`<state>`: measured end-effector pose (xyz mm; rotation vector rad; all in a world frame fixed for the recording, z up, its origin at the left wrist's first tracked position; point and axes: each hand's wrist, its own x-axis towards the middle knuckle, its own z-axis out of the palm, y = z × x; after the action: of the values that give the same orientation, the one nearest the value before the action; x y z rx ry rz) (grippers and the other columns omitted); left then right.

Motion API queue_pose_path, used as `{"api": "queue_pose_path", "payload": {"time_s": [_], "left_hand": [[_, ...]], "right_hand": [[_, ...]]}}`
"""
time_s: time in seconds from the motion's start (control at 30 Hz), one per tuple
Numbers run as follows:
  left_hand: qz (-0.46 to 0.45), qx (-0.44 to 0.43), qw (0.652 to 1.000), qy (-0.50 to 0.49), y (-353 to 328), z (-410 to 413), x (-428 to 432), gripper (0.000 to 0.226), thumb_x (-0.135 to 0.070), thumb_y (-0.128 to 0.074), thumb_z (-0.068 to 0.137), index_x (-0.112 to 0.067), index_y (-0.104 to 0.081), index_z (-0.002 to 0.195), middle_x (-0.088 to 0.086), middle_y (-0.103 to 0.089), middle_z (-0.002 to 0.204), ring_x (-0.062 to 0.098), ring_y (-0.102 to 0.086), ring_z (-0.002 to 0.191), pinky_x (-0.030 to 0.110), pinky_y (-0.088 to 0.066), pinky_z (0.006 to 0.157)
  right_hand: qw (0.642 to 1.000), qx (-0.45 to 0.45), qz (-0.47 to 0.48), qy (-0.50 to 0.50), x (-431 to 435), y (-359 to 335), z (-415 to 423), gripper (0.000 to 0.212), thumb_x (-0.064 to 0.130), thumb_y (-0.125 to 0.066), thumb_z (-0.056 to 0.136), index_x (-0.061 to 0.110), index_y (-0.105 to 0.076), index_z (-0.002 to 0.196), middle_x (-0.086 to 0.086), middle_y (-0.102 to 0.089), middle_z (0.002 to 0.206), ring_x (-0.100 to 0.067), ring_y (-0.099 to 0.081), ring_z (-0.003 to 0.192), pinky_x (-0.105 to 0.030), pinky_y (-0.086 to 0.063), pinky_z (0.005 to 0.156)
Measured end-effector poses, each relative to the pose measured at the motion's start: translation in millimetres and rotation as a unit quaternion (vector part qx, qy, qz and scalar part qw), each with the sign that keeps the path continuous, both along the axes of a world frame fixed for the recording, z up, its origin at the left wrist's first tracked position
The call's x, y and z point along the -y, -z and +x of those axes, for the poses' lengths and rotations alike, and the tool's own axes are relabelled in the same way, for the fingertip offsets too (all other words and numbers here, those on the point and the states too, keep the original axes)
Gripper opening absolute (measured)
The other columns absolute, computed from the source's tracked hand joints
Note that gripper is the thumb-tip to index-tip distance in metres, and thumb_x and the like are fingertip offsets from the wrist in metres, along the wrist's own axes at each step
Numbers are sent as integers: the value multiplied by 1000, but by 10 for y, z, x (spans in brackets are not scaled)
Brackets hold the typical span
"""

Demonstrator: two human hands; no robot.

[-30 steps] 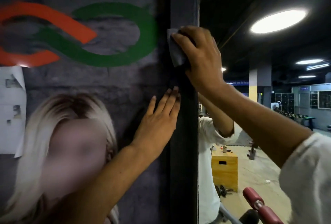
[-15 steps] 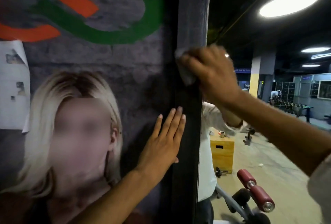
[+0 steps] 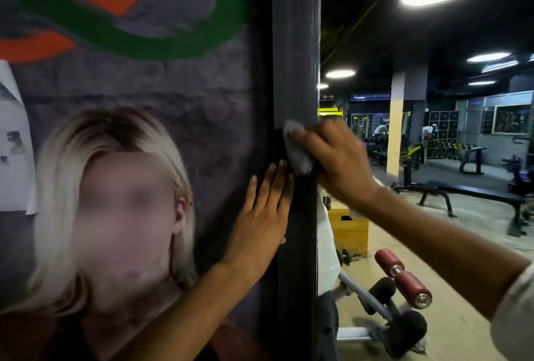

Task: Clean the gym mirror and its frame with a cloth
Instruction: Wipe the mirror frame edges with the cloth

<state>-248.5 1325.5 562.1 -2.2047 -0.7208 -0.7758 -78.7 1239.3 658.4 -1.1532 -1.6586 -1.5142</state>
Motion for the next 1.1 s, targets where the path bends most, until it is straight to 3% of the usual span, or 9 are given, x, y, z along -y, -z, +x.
{"api": "queue_pose_path", "payload": {"time_s": [0.13,0.23,0.3,0.4,0.53,0.63,0.77,0.97,1.1], "left_hand": [[-5,-1,1000,-5,-9,-3,62,134,-51,-76,90,2,25,161,28,33,168,41,19,160,57,-3,132],[-10,-4,1000,-5,-4,-15,72,131,-49,-73,93,1,28,160,26,40,165,40,26,158,58,-4,132],[-9,-2,1000,-4,-15,-18,70,132,-51,-74,92,1,25,161,26,36,167,40,24,160,58,-7,132],[-5,-5,1000,-12,-17,-11,45,132,-54,-77,87,0,16,164,26,17,173,40,13,163,59,-7,132],[17,-8,1000,-18,-4,4,33,127,-56,-80,84,0,-1,166,25,-10,175,40,-7,164,58,-8,132],[12,9,1000,-5,3,17,20,129,-50,-80,86,-1,9,165,27,2,175,41,0,164,59,-11,132],[13,26,1000,3,56,25,34,118,-41,-77,90,1,3,167,28,17,173,40,6,164,58,-15,131],[-11,11,1000,28,555,-42,49,121,-56,-88,72,1,-31,161,26,-20,173,40,-10,163,58,-23,130],[-17,-20,999,27,909,-142,48,134,-58,-87,73,1,-10,166,26,-10,175,39,-10,164,58,-22,130]], "right_hand": [[996,13,84,5,53,-793,-145,44,14,-71,94,11,-62,137,-15,-64,129,-34,-54,113,-44,-46,88],[999,34,22,32,-140,-888,-183,47,8,-57,92,8,-64,139,-15,-61,144,-37,-52,136,-49,-45,105],[999,25,-19,33,-247,-675,-169,55,3,-54,91,8,-61,145,-15,-56,152,-38,-47,145,-51,-36,120],[998,17,-55,1,-235,-227,-118,56,5,-54,91,6,-59,147,-16,-55,154,-36,-44,149,-49,-26,127],[988,86,-128,11,-101,119,-24,49,12,-53,98,7,-61,145,-14,-57,152,-34,-48,145,-45,-27,127],[994,90,-60,23,7,-117,14,45,10,-69,97,5,-62,140,-17,-64,141,-36,-58,128,-46,-40,111],[999,27,-6,34,34,-246,43,53,11,-75,92,4,-59,142,-19,-60,144,-35,-49,133,-44,-39,109],[995,-43,-93,-16,-77,867,-48,45,17,-54,101,4,-62,143,-14,-59,149,-38,-51,137,-52,-45,110],[993,-35,-117,-11,56,937,-115,48,5,-74,89,4,-67,136,-15,-65,138,-38,-60,121,-46,-46,99]]}}
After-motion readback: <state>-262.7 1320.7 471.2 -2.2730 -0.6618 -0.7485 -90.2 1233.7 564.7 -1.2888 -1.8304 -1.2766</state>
